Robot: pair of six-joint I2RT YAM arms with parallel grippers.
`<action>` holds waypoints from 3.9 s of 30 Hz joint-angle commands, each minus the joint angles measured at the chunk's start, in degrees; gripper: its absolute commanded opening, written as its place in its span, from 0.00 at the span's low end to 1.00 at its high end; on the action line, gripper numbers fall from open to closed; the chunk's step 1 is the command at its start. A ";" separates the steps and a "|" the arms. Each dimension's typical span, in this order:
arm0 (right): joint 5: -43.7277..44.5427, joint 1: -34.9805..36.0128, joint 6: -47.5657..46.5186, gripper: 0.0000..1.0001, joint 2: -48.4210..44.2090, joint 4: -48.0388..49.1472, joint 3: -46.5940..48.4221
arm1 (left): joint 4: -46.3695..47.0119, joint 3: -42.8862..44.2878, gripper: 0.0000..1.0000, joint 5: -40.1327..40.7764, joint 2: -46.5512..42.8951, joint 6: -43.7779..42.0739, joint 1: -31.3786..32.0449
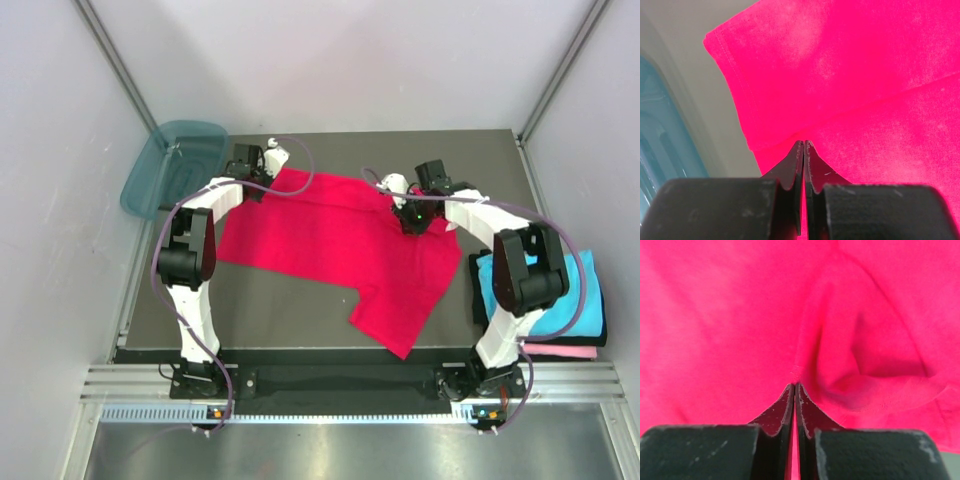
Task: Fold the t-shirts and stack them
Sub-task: Fold the tshirt
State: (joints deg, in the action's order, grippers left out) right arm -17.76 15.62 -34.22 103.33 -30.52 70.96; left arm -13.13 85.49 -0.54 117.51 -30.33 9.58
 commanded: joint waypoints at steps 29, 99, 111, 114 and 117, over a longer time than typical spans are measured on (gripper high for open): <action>5.81 12.16 20.33 0.33 -2.61 0.64 11.03 | 4.51 -0.85 0.03 -0.17 -3.96 0.71 -0.27; -22.32 -22.30 16.90 0.25 6.53 -13.33 6.03 | 4.69 13.21 0.34 -45.17 16.69 66.10 22.23; -23.02 -22.30 17.08 0.16 5.75 -13.16 5.51 | 5.39 13.82 0.33 -46.49 18.01 66.54 23.29; -23.29 -22.30 17.08 0.09 5.66 -13.16 5.42 | 5.74 14.00 0.27 -47.10 18.19 66.54 23.55; -23.55 -22.38 16.99 0.01 4.78 -13.42 5.07 | 5.39 13.91 0.15 -47.28 17.40 65.93 23.55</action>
State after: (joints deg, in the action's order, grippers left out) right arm -39.16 -6.26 -16.80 109.67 -43.99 75.00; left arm -10.15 97.43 -46.09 135.52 36.12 32.84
